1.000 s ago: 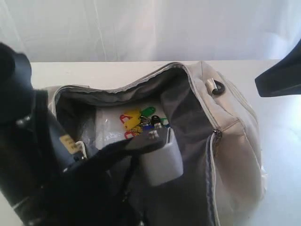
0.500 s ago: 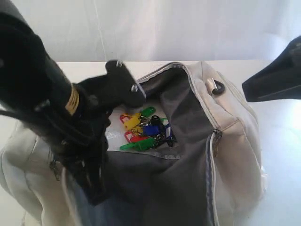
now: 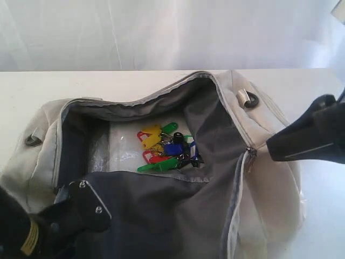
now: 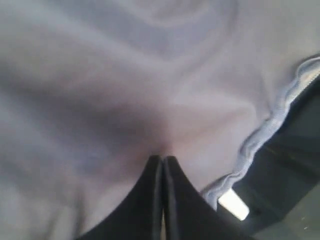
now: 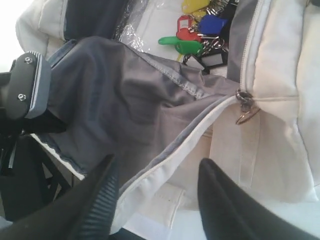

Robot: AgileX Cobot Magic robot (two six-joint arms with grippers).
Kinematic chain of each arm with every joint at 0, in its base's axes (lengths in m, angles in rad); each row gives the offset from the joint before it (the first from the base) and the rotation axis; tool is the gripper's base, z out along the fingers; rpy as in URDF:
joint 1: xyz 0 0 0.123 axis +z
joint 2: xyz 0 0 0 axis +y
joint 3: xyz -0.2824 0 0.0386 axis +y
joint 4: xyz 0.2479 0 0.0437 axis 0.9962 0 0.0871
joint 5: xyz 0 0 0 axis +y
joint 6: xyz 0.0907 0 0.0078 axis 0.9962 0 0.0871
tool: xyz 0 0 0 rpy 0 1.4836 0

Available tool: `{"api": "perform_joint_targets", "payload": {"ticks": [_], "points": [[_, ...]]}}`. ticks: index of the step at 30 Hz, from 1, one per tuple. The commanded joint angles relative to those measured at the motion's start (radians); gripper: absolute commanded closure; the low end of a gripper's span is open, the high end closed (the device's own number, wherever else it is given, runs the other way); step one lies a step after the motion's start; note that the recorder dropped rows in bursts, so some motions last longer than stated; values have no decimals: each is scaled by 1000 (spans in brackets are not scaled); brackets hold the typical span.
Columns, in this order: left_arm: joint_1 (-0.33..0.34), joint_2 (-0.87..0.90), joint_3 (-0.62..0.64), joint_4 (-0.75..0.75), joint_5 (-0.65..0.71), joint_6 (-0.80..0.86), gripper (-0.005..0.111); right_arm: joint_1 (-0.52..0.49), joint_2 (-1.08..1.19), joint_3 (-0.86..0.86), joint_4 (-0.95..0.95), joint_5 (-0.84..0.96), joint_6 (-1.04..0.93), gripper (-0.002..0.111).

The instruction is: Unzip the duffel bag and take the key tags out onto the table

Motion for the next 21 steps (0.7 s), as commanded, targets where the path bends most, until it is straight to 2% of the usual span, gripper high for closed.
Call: {"api": "perform_joint_targets", "payload": {"ticks": [1, 5, 8, 13, 17, 21], "points": [[-2, -36, 72, -78, -74, -1, 107, -10, 1, 41, 11, -2, -48, 62], [-2, -135, -18, -78, -68, -1, 107, -11, 1, 51, 202, -2, -189, 64], [-2, -221, -114, -57, -64, 10, 107, 12, 3, 51, 360, -2, -265, 75], [-2, -314, -246, 71, 33, -47, 107, 91, 64, 51, 298, -33, -264, 96], [-2, -358, -284, 299, 154, -213, 107, 197, 161, 51, 296, -69, -270, 108], [-2, -367, -284, 393, 239, -278, 107, 300, 264, 51, 177, -121, -225, 108]]}}
